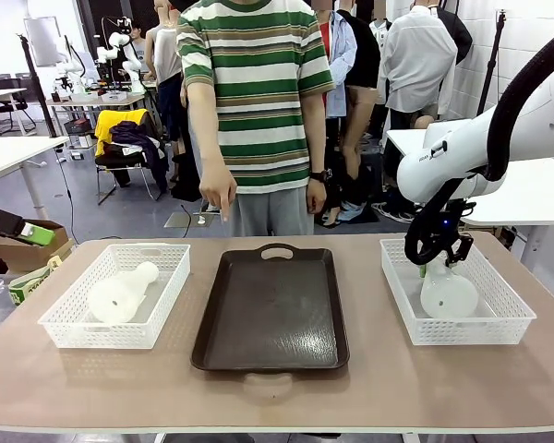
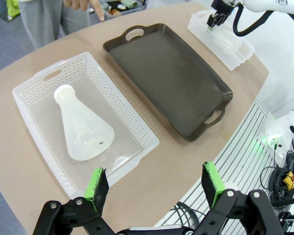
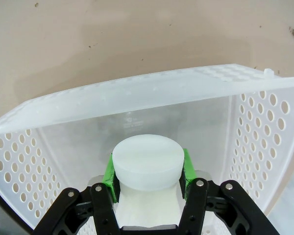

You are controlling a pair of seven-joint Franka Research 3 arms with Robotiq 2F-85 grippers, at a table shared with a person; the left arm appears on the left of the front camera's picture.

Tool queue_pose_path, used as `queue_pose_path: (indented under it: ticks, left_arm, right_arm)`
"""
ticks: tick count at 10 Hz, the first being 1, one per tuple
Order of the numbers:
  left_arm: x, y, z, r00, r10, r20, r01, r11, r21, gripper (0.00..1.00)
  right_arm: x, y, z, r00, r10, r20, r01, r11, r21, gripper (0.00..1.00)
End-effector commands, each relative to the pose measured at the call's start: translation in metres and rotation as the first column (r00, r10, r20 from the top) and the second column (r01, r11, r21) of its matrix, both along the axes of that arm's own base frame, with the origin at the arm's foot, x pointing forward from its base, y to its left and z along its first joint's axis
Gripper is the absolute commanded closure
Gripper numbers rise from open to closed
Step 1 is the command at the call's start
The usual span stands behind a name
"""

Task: Prepare the laboratory tools.
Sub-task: While moving the picked Big flask to the Handle tray indicated by the person, stop as directed by the person.

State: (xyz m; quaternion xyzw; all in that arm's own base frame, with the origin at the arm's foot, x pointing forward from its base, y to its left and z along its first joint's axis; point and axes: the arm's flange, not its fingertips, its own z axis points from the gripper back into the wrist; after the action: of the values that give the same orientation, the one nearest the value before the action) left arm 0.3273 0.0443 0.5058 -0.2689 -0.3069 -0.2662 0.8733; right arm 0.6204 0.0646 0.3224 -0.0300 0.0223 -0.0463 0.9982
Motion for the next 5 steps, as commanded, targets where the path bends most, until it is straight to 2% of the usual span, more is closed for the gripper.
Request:
queue_pose_path:
  ticks: [1,5]
  left_arm:
    - [0.0009,0.0029,-0.0004,1.000,-0.018,0.011,0.018,1.000,-0.016,0.00]
    - [0.0009,0.0029,-0.0004,1.000,-0.018,0.011,0.018,1.000,-0.016,0.00]
  right_arm:
    - [0.0000,0.0004,0.0002,1.000,0.001,0.005,-0.001,1.000,0.002,1.00]
    - [0.0000,0.0004,0.0002,1.000,0.001,0.005,-0.001,1.000,0.002,1.00]
